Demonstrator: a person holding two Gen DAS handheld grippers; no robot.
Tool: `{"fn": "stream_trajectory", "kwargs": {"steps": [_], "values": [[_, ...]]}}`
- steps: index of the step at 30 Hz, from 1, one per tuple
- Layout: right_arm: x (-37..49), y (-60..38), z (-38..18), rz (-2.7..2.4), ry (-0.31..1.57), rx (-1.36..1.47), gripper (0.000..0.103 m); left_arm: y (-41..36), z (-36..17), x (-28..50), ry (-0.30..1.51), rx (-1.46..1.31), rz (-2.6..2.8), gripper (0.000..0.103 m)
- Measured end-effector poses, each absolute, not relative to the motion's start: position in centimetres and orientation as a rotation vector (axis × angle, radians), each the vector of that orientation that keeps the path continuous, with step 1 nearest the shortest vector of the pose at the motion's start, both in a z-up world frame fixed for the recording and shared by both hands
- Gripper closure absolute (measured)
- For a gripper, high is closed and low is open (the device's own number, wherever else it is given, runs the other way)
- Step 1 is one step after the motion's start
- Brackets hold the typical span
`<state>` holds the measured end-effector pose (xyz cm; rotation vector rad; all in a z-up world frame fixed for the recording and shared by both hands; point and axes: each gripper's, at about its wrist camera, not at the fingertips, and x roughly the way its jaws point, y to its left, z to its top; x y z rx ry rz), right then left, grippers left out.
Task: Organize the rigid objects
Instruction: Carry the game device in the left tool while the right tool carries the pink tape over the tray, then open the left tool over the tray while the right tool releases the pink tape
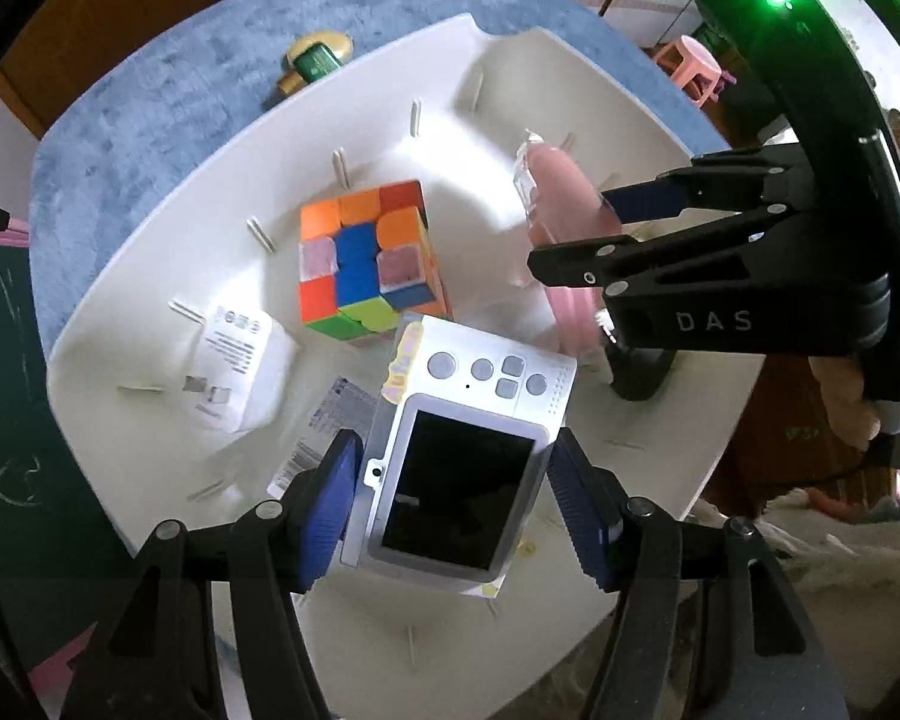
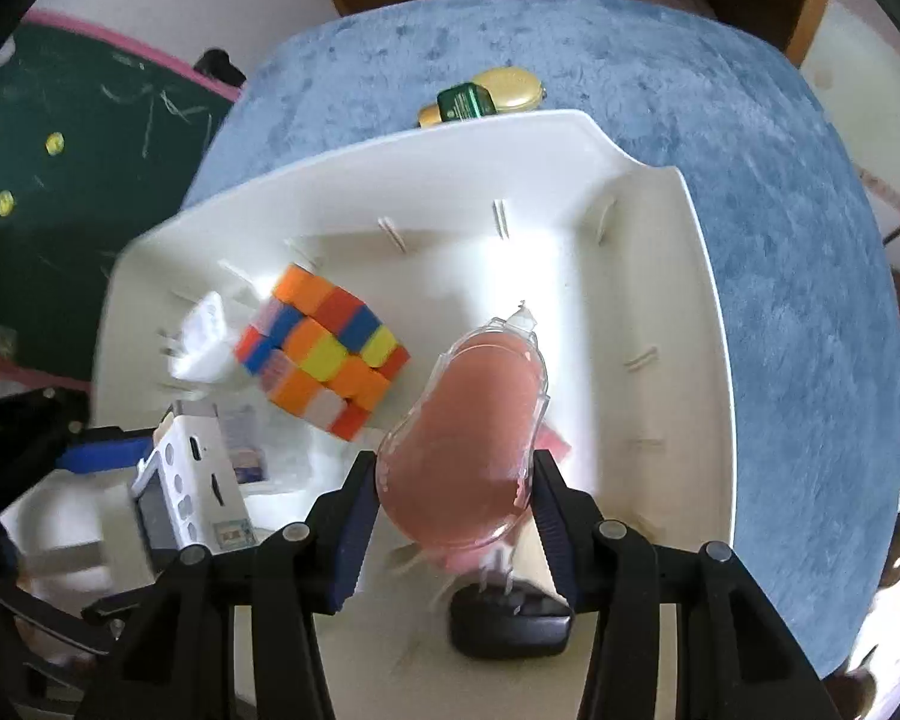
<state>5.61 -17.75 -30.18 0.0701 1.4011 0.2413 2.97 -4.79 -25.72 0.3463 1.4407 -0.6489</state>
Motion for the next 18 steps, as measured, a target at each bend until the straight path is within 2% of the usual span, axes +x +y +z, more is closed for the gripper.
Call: {"fn": "stream_trajectory", "kwargs": {"steps": [6,9,18], "values": [[5.4,-18.6,-32.0,0.207,1.438,0.095,0.052,-5.6,-27.3,3.0,1.464,0.371,-0.632,0.036],[4.7,-18.9,-31.6,0.229,1.439,0.125,0.045,-5.6,-27.5,3.1,1.497,0.328,-0.627,0.036],[2.9,-19.7,-28.0,0.268,1.367,0.138,0.044,-5.2,-23.4,3.9,1.425,0.224,-0.652,0.031]]}}
